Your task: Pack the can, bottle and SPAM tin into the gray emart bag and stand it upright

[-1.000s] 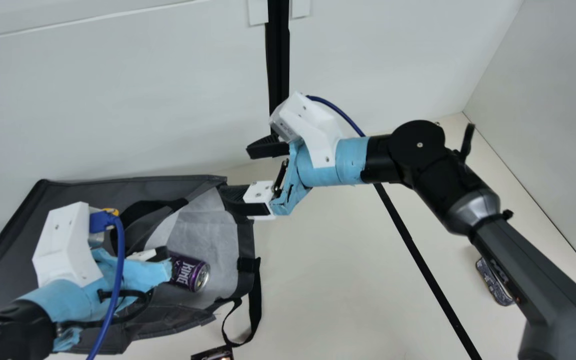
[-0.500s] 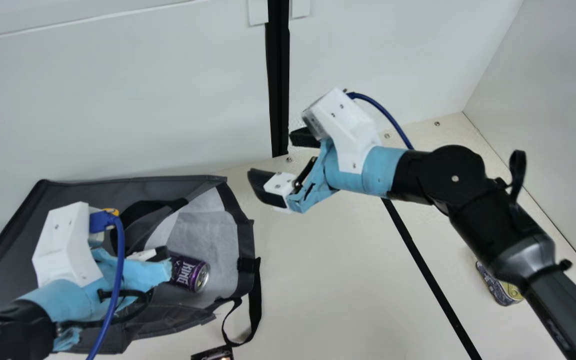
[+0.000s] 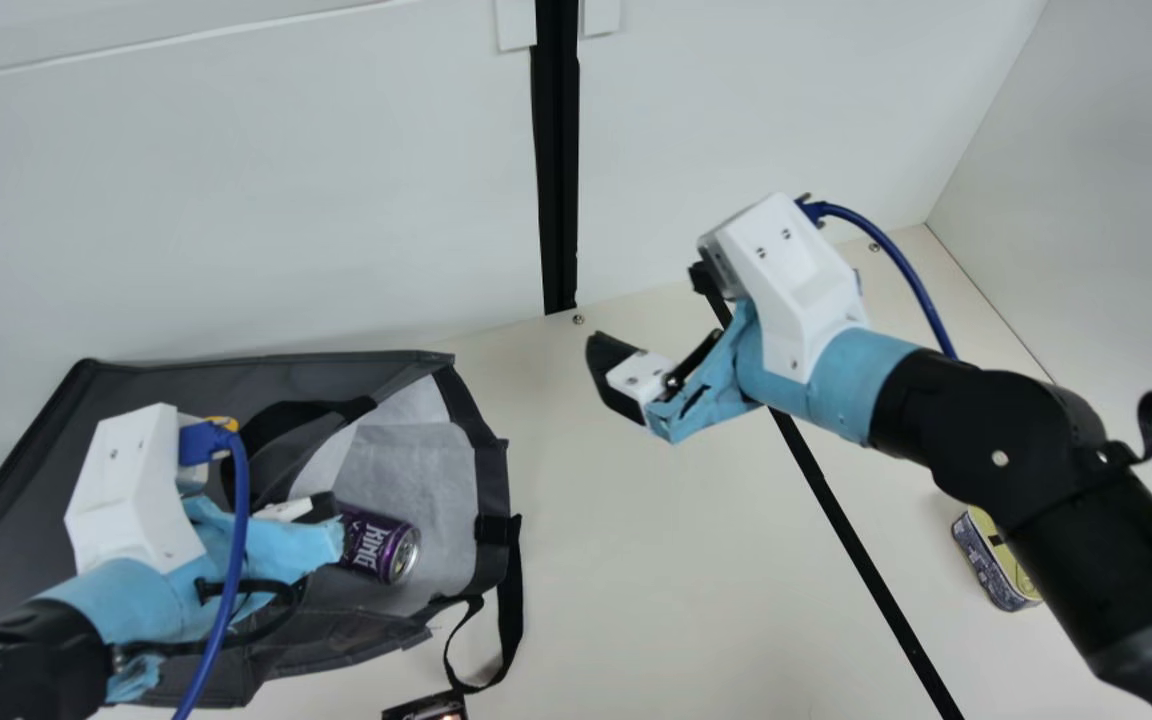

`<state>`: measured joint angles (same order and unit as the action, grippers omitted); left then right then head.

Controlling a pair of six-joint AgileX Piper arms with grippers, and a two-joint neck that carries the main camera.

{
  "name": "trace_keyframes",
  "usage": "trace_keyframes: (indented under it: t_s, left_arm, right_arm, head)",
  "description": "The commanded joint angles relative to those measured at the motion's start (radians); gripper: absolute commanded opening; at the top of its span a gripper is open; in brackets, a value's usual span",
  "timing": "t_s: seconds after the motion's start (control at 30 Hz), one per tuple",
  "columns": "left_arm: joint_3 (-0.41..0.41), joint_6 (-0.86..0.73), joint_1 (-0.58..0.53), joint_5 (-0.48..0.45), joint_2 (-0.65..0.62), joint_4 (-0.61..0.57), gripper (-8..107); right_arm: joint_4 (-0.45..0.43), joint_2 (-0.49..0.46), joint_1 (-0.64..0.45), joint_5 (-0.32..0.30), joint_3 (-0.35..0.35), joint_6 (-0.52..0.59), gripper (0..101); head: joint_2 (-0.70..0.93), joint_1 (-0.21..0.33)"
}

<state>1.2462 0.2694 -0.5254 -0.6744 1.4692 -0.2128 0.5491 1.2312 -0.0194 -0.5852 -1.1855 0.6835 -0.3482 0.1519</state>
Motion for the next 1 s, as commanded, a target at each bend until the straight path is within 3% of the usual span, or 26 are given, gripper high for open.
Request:
trace_keyframes:
  t_s: [0.0,0.53,0.97]
  left_arm:
    - [0.0,0.0,0.0,0.0,0.0,0.0,-8]
    - [0.0,0.0,0.0,0.0,0.0,0.0,-8]
    - [0.0,0.0,0.0,0.0,0.0,0.0,-8]
  right_arm:
    - [-0.128,-0.024,-0.006,-0.001,0.007,-0.093,95]
    - [-0.576,-0.15,-0.042,-0.126,-0.004,-0.446,95]
    - [-0.808,-0.196,-0.018,-0.263,-0.035,-0.608,95]
  head:
    - [-0.001,0.023]
    - [-0.001,0.023]
    - [-0.001,0.023]
